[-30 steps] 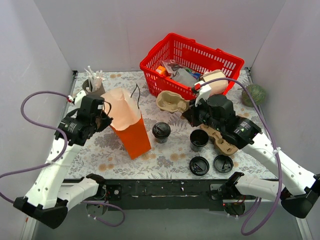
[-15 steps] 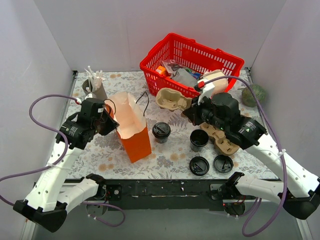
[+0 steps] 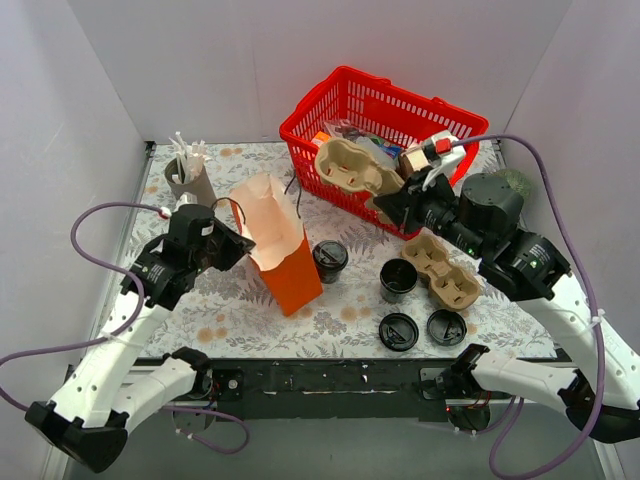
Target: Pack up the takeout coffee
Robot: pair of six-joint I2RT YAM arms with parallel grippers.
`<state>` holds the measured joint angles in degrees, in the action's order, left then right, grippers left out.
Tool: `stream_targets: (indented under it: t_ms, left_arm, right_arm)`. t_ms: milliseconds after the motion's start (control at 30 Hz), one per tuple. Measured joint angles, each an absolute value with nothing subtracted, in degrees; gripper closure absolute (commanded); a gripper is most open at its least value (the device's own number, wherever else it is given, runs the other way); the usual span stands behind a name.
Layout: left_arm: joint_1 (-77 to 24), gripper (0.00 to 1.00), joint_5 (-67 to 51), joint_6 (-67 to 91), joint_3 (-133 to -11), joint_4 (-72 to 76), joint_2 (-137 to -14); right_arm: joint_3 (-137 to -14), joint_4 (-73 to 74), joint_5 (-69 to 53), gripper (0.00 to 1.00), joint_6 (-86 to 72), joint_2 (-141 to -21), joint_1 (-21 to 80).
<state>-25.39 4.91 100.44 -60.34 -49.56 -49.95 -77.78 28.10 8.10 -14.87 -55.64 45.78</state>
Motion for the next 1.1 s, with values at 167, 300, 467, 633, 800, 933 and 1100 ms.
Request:
stream_targets:
  t_ms: [167, 300, 467, 633, 800, 933, 1100]
  left_arm:
    - [-28.3, 0.60, 6.3, 101.9, -60.4, -47.4, -52.1]
    - [-28.9, 0.34, 7.6, 102.3, -60.4, -48.1, -52.2]
    - [-28.8, 0.02, 9.6, 101.5, -61.9, -50.1, -51.9]
    - [-28.8, 0.02, 14.3, 98.5, -66.8, -53.2, -51.0]
    - [-28.9, 0.02, 21.3, 97.8, -68.8, -57.4, -49.0]
    - [-28.9, 0.02, 25.7, 98.4, -69.1, -60.4, -48.2]
    - [-28.9, 0.02, 28.3, 98.2, -69.1, -61.5, -47.2]
  right_arm:
    - [-85.8, 27.5, -2.2, 0.99, -16.7, -61.6, 45.8]
    - [-92.9, 25.6, -9.1, 0.99, -19.0, -68.7, 46.8]
    - [-96.4, 24.2, -12.2, 0.99, -22.8, -73.6, 50.1]
    - [-100.0, 22.2, -7.6, 0.99, -26.4, -78.2, 56.2]
    - [-99.4, 21.7, 6.1, 0.99, -30.4, -80.3, 63.6]
    - [-95.7, 20.9, 16.8, 0.99, -34.6, -80.4, 67.5]
    - [-92.1, 21.1, 29.3, 0.99, -39.0, -82.1, 70.8]
